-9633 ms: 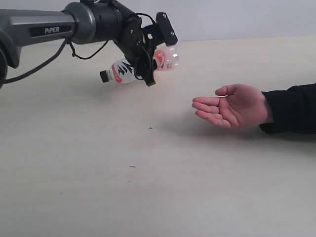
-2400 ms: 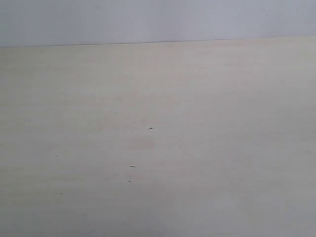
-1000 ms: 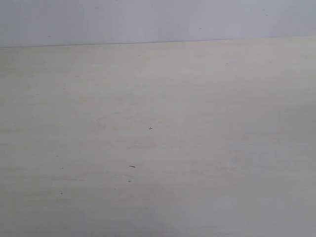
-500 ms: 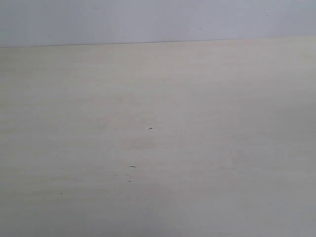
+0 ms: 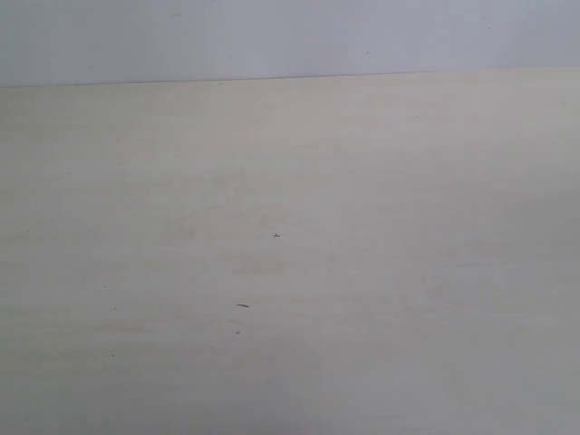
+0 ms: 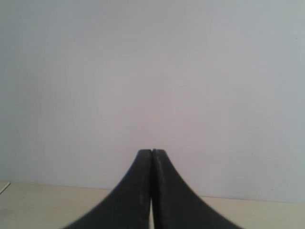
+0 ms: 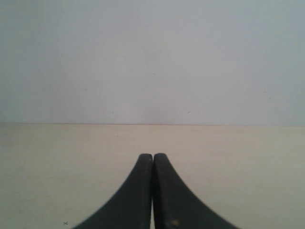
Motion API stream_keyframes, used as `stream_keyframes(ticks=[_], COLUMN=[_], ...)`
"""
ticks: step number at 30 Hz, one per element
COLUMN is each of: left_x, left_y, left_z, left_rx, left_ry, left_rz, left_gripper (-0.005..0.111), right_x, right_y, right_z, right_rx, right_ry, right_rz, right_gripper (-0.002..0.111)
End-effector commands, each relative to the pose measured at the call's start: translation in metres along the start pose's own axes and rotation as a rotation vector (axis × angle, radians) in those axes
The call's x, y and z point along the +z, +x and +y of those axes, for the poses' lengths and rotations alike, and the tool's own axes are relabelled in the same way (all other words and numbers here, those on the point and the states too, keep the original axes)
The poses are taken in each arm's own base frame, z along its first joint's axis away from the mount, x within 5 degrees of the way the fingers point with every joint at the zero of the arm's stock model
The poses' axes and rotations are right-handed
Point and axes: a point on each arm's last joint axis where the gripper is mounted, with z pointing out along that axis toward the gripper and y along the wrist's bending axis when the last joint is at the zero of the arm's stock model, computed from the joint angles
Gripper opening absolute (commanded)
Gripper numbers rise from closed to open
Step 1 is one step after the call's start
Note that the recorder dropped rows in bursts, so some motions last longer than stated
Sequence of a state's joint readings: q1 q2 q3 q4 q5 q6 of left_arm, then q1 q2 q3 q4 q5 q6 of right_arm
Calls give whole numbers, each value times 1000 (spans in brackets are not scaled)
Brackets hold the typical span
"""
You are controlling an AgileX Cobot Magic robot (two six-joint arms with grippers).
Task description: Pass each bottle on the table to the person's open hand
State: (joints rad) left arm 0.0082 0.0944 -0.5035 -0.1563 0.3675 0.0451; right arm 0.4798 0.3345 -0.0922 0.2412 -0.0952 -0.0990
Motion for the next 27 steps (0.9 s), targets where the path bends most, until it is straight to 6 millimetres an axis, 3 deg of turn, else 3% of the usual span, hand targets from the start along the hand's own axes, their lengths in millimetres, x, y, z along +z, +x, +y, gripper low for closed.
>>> stream_keyframes(ticks=[1, 5, 11, 27], left_x=[-7, -16, -12, 11], left_y=[-1, 1, 14, 80], left_z=[1, 1, 2, 13], left_rx=[33, 60, 110, 104], left_ry=[-11, -16, -21, -45], left_rz=[-41, -80, -50, 9], left_gripper=[0, 0, 0, 0], right_x=[-1, -1, -1, -1], right_y=[0, 0, 0, 1], right_z=[0, 0, 0, 0], right_rx=[-8, -8, -8, -8], right_ry=[3, 3, 3, 2], right_rz=[-11, -11, -11, -5], right_gripper=[0, 0, 0, 0])
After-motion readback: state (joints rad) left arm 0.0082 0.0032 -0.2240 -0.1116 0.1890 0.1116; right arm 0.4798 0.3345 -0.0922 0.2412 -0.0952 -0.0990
